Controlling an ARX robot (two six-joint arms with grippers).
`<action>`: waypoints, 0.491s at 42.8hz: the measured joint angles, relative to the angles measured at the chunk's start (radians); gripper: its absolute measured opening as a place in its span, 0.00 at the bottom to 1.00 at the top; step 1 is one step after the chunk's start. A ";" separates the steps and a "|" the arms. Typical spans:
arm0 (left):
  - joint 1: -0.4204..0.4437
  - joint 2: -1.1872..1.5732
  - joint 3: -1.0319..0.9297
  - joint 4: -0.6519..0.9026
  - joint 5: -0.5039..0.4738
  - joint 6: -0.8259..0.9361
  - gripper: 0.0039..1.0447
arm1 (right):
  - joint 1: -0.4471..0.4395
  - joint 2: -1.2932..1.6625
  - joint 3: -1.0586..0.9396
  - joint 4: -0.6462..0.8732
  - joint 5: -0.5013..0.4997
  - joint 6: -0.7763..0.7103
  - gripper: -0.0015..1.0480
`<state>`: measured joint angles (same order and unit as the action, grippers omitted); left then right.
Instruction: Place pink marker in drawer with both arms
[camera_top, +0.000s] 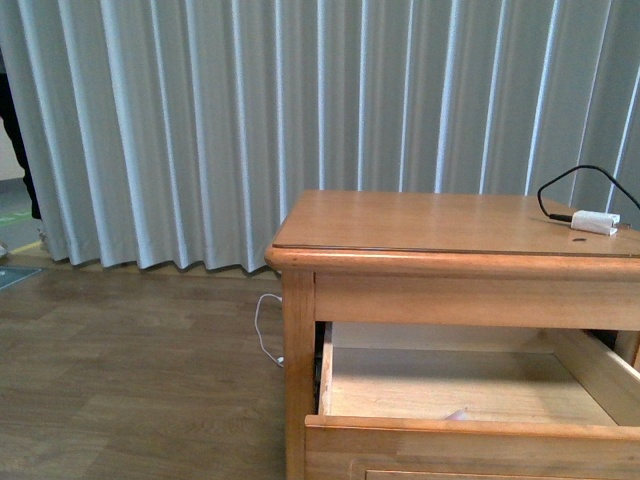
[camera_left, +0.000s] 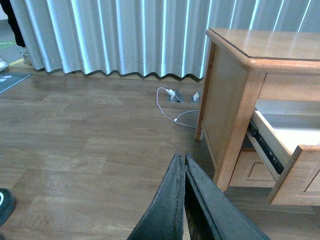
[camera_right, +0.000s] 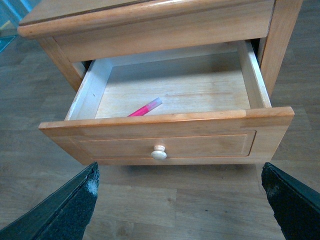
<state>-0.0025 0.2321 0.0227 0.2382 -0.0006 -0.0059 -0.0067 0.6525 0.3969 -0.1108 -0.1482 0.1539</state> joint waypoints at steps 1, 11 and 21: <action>0.000 -0.008 0.000 -0.008 0.000 0.000 0.04 | 0.000 0.000 0.000 0.000 0.000 0.000 0.91; 0.000 -0.056 0.000 -0.058 0.000 0.000 0.04 | 0.000 0.000 0.000 0.000 0.000 0.000 0.91; 0.000 -0.225 0.000 -0.233 0.001 0.001 0.04 | 0.000 0.000 0.000 0.000 0.000 0.000 0.91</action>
<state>-0.0025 0.0067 0.0227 0.0048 0.0002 -0.0048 -0.0067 0.6521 0.3969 -0.1108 -0.1486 0.1539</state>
